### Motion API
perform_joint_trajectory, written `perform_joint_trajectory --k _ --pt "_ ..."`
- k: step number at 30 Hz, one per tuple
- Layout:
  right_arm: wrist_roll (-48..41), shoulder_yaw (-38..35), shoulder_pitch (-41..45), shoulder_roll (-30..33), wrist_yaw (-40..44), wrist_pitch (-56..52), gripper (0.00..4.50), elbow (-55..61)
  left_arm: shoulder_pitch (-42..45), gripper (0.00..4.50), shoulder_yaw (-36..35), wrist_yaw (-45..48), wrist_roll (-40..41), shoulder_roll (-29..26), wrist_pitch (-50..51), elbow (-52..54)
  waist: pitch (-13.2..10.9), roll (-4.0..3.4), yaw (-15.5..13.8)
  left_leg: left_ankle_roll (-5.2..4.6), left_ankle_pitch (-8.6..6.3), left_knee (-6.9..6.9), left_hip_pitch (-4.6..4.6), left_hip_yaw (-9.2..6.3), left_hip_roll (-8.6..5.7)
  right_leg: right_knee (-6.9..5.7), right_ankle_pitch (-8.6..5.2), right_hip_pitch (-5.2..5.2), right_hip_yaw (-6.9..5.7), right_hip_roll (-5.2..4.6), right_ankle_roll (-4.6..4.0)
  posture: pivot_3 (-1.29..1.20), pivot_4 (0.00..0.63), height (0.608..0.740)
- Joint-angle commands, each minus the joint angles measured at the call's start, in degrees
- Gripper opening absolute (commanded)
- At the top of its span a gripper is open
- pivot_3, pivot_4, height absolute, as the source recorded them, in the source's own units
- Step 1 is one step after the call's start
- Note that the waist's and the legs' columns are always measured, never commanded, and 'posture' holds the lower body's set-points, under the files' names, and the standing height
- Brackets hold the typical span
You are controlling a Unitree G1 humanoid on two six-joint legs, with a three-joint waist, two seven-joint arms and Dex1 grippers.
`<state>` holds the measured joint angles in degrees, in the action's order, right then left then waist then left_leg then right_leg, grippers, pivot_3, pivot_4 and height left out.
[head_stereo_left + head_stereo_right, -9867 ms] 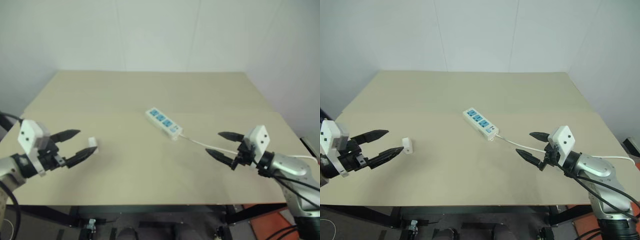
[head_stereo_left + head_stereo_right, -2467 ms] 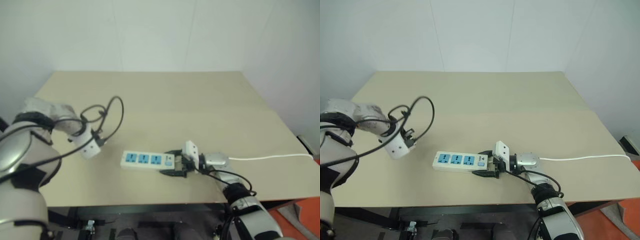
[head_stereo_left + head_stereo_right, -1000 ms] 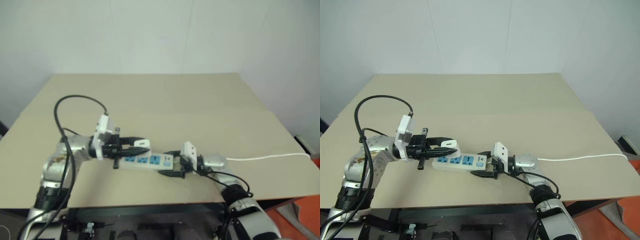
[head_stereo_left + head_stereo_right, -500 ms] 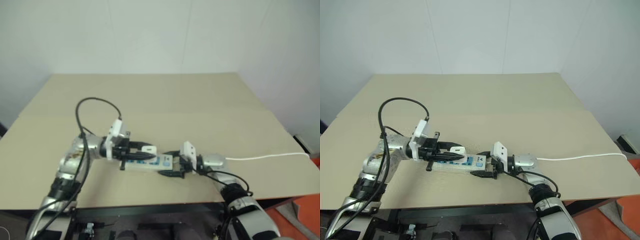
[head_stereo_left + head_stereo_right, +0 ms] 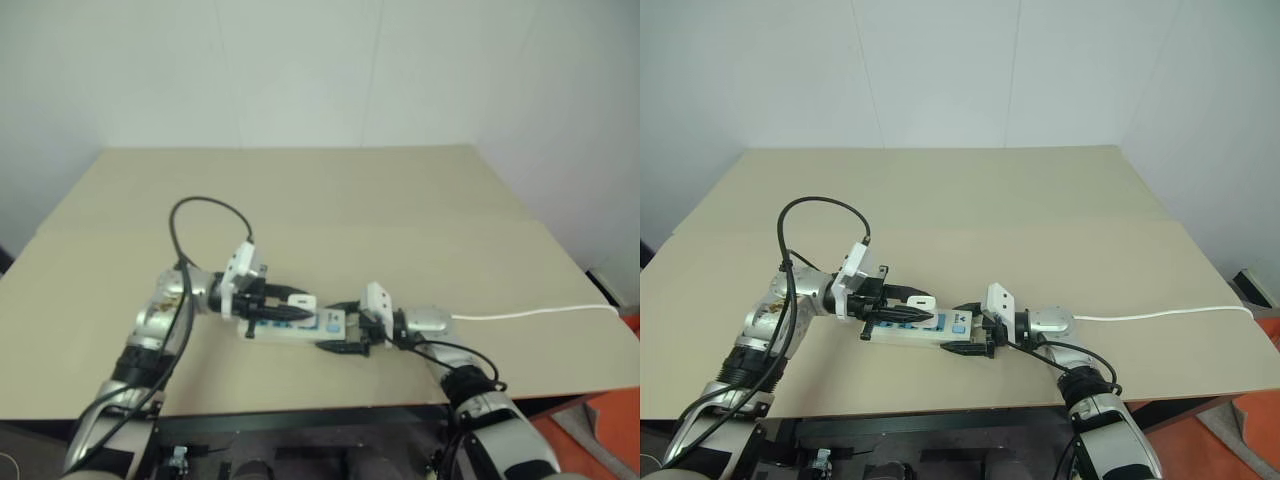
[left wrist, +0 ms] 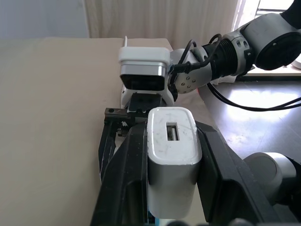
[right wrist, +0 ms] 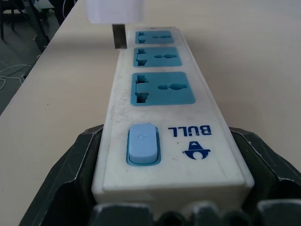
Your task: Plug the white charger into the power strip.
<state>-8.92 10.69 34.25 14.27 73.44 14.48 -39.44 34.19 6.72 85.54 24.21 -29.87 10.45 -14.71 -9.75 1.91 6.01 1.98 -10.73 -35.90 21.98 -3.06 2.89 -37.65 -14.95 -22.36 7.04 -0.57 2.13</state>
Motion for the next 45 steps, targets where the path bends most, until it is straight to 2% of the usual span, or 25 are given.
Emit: perform_joint_trajectory --k 1,10,29,45 --pt "0.71 0.96 -0.26 -0.44 0.56 -0.3 3.41 -0.92 0.95 1.01 0.17 0.13 -1.39 0.75 -3.79 -0.67 0.0 0.0 0.0 0.0 0.0 0.0 0.0 0.0 0.0 0.0 0.0 0.0 0.0 0.0 0.0 0.0 0.15 0.74" --pt "0.81 0.94 -0.04 -0.49 0.43 -0.32 3.41 -1.01 1.33 1.01 0.95 0.63 -4.69 2.1 -9.4 -5.83 0.0 0.0 0.03 0.0 0.0 0.0 0.0 0.01 0.0 0.01 0.0 0.0 0.01 0.0 0.0 0.0 0.15 0.74" --pt "0.82 0.7 -0.39 -0.27 0.13 -0.68 3.41 -0.33 2.18 1.01 1.87 1.86 -5.45 3.97 -9.84 -8.87 0.0 0.0 0.12 0.0 0.0 0.01 0.0 0.01 0.0 0.02 0.0 0.0 0.01 0.0 0.0 0.0 0.15 0.74" --pt "0.82 0.75 -0.31 -0.25 0.38 -0.82 3.41 -0.33 1.37 1.01 2.56 1.93 -8.1 3.42 -13.53 -14.22 0.0 0.0 0.32 0.0 0.0 0.06 0.02 0.0 0.0 0.09 -0.01 0.0 0.01 0.0 0.0 0.0 0.15 0.74"
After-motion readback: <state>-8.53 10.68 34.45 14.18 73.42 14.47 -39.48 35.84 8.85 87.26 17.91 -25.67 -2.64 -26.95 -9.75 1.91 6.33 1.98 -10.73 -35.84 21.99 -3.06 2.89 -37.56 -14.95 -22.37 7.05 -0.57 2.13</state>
